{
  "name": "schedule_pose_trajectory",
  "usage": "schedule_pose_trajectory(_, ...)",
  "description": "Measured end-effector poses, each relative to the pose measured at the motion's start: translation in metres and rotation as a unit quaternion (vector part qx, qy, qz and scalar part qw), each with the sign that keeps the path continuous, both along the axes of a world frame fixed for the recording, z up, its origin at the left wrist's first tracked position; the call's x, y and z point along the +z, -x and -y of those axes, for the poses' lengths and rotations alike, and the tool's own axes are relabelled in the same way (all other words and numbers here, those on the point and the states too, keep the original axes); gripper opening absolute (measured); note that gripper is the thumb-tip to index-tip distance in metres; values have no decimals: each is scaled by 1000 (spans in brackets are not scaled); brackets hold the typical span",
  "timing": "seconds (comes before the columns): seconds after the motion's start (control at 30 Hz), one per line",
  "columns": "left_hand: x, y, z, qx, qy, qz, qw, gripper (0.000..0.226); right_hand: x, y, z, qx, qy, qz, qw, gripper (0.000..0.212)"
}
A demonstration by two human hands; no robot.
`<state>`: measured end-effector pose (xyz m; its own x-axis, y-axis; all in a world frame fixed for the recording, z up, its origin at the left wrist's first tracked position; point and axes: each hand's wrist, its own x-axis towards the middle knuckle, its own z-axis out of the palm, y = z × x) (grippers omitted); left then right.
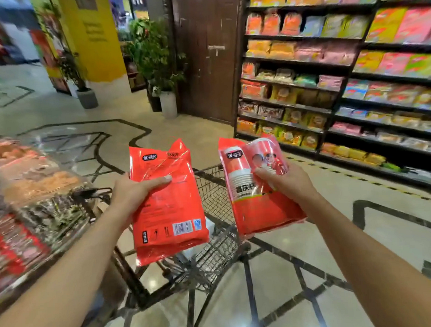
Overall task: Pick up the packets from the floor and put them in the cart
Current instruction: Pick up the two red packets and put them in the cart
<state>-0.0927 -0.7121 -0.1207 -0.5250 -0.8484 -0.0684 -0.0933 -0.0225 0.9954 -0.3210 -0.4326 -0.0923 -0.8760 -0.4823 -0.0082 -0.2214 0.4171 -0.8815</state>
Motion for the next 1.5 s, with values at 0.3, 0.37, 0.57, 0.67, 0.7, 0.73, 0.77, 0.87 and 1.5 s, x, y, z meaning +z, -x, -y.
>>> schedule_pose_trajectory(0.3, -67, 158, 51, 34, -69, 32, 997, 91, -32, 176, 70, 27, -11, 62, 998, 59)
schedule_pose_trajectory(0.37, -87, 184, 55, 56, -94, 38, 993, 90, -48, 207, 91, 37, -23, 87, 995, 55)
schedule_pose_trajectory(0.57, -165, 251, 73, 147, -161, 103, 970, 86, -124, 301, 174, 122, -64, 111, 984, 64)
schedule_pose_trajectory(0.67, -204, 283, 96, 193, -164, 145, 957, 73, -171, 351, 220, 174, -103, 127, 971, 65)
schedule_pose_trajectory(0.7, -216, 294, 103, 208, -165, 154, 952, 67, -188, 366, 235, 188, -111, 134, 967, 67)
schedule_pose_trajectory(0.73, -229, 305, 109, 222, -168, 164, 946, 63, -205, 380, 249, 201, -123, 140, 962, 71)
schedule_pose_trajectory(0.77, -241, 315, 114, 232, -176, 175, 940, 62, -223, 392, 263, 212, -139, 139, 957, 74)
schedule_pose_trajectory(0.87, -284, 343, 127, 270, -204, 192, 921, 67, -277, 418, 295, 237, -180, 133, 945, 65)
schedule_pose_trajectory(1.5, -484, 437, 136, 242, -109, 456, 850, 99, -546, 449, 378, 345, -304, 177, 870, 79)
